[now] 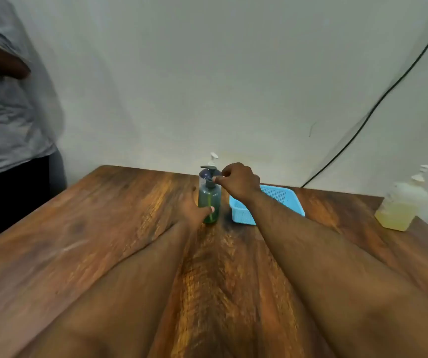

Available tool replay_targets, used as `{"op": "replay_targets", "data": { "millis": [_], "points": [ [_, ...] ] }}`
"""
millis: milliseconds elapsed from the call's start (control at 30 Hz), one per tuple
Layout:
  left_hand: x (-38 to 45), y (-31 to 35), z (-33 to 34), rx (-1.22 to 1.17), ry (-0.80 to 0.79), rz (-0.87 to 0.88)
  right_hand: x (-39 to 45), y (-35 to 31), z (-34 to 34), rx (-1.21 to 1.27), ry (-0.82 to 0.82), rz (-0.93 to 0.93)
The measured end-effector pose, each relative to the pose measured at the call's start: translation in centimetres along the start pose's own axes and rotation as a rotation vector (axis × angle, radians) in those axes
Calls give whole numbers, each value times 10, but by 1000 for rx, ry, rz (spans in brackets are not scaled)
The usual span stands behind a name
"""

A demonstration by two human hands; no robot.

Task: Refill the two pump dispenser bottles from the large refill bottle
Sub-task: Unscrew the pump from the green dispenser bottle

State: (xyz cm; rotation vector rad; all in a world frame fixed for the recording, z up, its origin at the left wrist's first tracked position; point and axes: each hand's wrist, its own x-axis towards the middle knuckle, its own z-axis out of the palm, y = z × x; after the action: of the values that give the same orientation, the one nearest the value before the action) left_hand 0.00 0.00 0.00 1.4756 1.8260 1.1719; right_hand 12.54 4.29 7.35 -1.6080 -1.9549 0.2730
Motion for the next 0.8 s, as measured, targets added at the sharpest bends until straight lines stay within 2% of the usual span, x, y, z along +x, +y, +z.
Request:
{"op": "replay_targets", "data": {
  "millis": [133, 300, 467, 567, 667, 800],
  "points": [
    [13, -9, 11, -94, 18, 24, 14, 3, 14, 176, -16, 57],
    [26, -20, 26, -151, 75, 90, 22, 14, 33, 91, -49, -52],
    [25, -24, 33, -257, 86, 84, 19, 24, 32, 253, -63, -83],
    [5, -15, 28, -279, 81, 137, -3, 19, 10, 404, -53, -113],
    [-40, 0, 24, -328, 48, 219, -50, 17, -17, 605, -62, -62],
    [-102, 5, 36, -378, -130, 278, -118, 43, -38, 898, -35, 7]
  ]
}}
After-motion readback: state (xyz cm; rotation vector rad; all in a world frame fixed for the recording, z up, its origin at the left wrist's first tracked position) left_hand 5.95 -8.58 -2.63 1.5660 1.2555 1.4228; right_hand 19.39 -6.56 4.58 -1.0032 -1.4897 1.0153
